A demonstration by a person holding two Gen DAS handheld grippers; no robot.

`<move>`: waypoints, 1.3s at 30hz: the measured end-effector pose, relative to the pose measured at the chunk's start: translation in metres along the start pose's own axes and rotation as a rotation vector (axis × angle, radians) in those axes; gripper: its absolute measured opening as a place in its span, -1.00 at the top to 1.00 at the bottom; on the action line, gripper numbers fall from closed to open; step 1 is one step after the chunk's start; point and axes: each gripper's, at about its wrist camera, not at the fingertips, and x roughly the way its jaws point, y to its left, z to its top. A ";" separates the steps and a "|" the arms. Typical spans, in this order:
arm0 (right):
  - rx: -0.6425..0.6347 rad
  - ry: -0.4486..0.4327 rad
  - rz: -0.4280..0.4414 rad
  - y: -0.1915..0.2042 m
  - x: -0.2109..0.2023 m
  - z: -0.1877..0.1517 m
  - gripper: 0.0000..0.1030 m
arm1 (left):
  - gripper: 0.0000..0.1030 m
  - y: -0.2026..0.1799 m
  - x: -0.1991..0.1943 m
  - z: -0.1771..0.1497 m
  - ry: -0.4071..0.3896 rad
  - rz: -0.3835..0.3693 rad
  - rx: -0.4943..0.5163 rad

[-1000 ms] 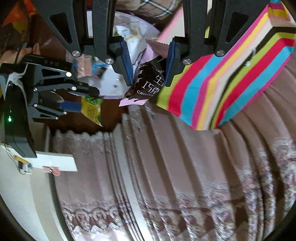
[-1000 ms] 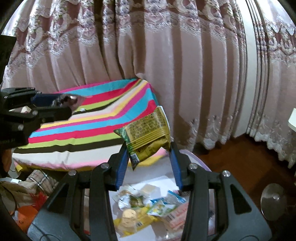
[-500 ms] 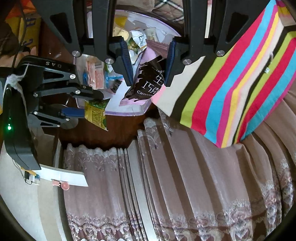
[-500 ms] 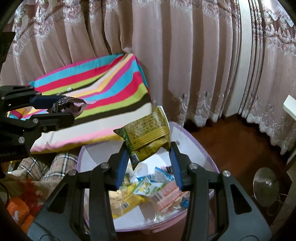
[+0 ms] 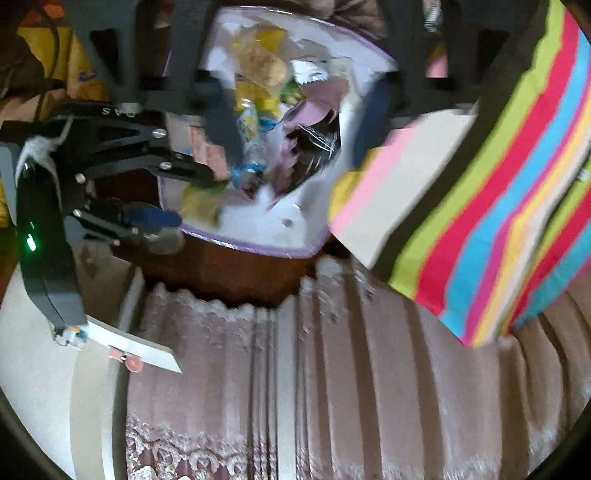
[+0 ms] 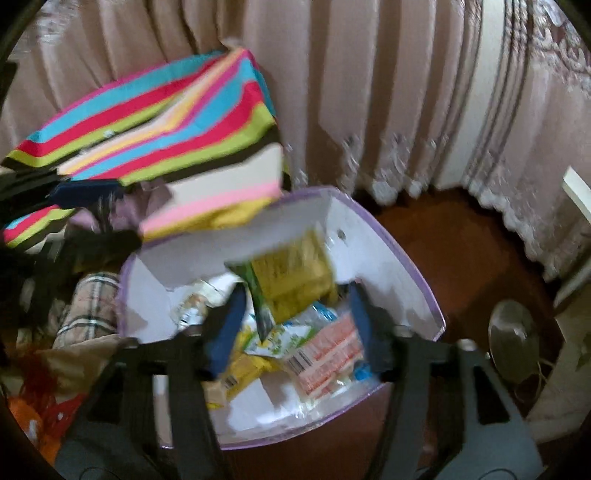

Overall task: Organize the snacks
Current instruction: 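Carry both packets to the white box and open both tools to drop them, then grasp the clear wrapped stick with the left tool while the right tool grasps the small white packet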

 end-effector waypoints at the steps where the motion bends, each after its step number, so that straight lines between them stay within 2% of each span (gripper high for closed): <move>1: 0.011 0.018 -0.009 -0.001 0.004 0.001 -0.30 | -0.62 0.002 0.005 -0.003 0.008 -0.012 -0.009; 4: 0.009 0.057 -0.012 0.004 0.013 0.006 -0.30 | -0.62 0.013 0.016 -0.012 0.016 -0.070 -0.044; 7: -0.021 0.079 -0.025 0.016 0.019 0.016 -0.30 | -0.62 0.033 0.018 -0.017 0.014 -0.076 -0.101; 10: -0.046 0.053 0.015 0.040 0.022 0.038 -0.30 | -0.62 0.070 0.003 -0.022 -0.044 -0.043 -0.180; 13: -0.102 0.016 0.094 0.080 0.033 0.072 -0.35 | -0.63 0.134 -0.014 -0.030 -0.090 0.072 -0.286; 15: -0.141 0.000 0.159 0.115 0.048 0.097 -0.51 | -0.63 0.190 -0.025 -0.042 -0.104 0.167 -0.382; 19: -0.263 0.006 0.302 0.207 0.094 0.146 -0.51 | -0.63 0.302 -0.047 -0.078 -0.098 0.352 -0.570; 22: -0.323 0.030 0.390 0.273 0.135 0.183 -0.51 | -0.63 0.378 -0.059 -0.103 -0.068 0.507 -0.658; 24: -0.351 0.037 0.422 0.313 0.162 0.206 -0.51 | -0.63 0.424 -0.062 -0.116 -0.043 0.586 -0.706; 26: -0.371 0.049 0.445 0.355 0.190 0.228 -0.51 | -0.63 0.471 -0.062 -0.128 -0.018 0.634 -0.758; 30: -0.412 0.071 0.482 0.422 0.247 0.268 -0.51 | -0.63 0.538 -0.050 -0.137 0.000 0.647 -0.832; 32: -0.451 0.069 0.503 0.450 0.271 0.287 -0.51 | -0.63 0.564 -0.038 -0.137 0.019 0.620 -0.844; 35: -0.574 0.042 0.507 0.481 0.297 0.311 -0.51 | -0.63 0.582 -0.025 -0.132 0.047 0.600 -0.819; 39: -0.731 -0.019 0.543 0.509 0.320 0.339 -0.51 | -0.63 0.595 -0.017 -0.120 0.056 0.610 -0.763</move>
